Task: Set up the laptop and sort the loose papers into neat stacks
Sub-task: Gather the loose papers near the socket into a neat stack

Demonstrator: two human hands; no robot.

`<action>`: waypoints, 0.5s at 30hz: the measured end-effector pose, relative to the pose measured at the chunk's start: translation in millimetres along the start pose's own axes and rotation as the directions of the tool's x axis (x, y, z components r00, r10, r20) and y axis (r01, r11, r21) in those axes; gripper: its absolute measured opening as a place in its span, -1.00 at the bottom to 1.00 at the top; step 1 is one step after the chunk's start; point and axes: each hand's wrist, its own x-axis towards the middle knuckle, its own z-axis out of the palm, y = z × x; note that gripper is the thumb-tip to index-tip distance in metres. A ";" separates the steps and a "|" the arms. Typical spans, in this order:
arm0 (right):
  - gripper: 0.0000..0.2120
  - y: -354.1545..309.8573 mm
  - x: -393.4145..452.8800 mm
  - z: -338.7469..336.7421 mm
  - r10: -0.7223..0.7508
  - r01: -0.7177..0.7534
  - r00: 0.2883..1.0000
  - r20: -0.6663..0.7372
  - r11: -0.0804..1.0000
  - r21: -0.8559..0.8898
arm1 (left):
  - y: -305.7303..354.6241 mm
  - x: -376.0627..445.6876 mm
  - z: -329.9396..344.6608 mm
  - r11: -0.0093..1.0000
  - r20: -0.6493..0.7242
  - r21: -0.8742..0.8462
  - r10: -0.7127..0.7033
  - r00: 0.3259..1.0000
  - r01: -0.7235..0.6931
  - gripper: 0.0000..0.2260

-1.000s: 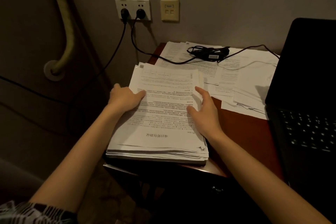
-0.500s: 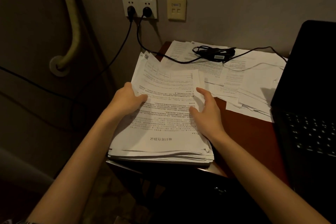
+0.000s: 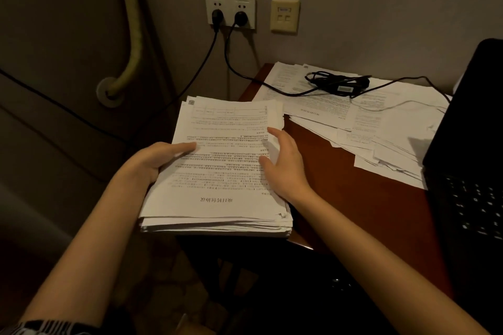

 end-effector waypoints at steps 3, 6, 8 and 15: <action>-0.41 1.8 1.8 2.7 0.004 -0.005 1.000 0.016 1.000 0.009 | -4.7 -3.1 -3.1 0.992 -0.069 -0.051 0.111 0.991 -0.115 -0.78; -0.31 5.4 4.3 -2.2 0.085 -0.087 0.996 0.018 0.990 0.116 | -4.7 -14.8 6.0 0.929 -0.105 -0.044 0.363 0.926 -0.368 -0.79; -0.25 5.1 6.7 -8.2 0.166 -0.162 0.986 0.007 0.950 0.267 | 1.1 -25.8 9.6 0.861 -0.090 -0.093 0.492 0.866 -0.499 -0.78; -0.76 -29.3 20.8 -60.5 0.124 -0.158 0.987 0.099 0.842 0.517 | 41.8 -55.5 27.2 0.588 -0.202 -0.279 0.737 0.645 -0.759 -0.75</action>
